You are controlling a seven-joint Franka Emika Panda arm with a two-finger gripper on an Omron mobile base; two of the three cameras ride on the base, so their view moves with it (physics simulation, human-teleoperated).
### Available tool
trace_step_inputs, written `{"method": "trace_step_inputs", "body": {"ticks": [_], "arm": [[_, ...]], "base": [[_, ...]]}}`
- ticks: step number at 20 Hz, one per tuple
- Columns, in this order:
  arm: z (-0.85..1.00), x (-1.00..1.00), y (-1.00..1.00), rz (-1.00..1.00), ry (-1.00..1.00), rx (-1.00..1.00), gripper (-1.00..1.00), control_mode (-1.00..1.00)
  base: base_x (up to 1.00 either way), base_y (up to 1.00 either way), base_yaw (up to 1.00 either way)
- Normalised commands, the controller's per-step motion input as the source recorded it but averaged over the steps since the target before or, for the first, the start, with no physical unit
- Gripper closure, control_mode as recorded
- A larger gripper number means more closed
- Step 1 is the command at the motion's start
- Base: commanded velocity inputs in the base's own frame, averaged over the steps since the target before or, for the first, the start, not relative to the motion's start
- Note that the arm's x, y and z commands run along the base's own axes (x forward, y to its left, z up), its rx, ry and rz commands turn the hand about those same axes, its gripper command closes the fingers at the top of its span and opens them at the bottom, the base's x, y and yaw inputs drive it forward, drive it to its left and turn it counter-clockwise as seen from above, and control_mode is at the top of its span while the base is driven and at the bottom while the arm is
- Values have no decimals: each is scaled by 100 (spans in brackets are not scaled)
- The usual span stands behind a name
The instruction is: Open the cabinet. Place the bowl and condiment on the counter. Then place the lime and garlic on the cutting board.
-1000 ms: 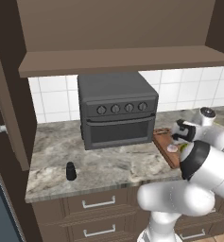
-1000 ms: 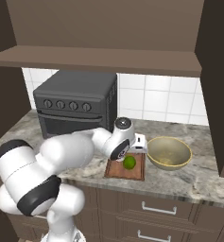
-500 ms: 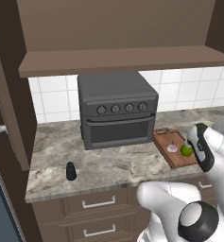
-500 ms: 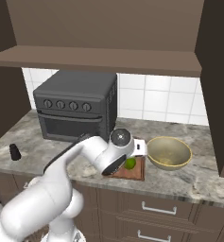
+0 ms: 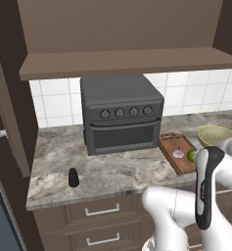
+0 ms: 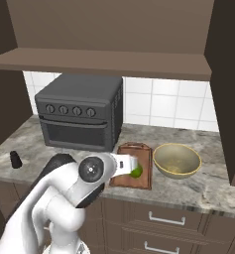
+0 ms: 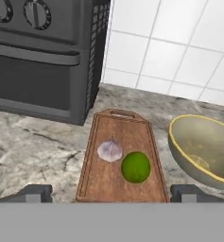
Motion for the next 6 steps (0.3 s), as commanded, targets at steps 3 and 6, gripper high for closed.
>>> {"method": "trace_step_inputs", "body": {"ticks": [3,6], "arm": [[26,-64,0,4,-39,11,-100,-100],[13,-45,0,0,-18,0,-100,-100]], "base": [[0,0,0],[0,0,0]]}}
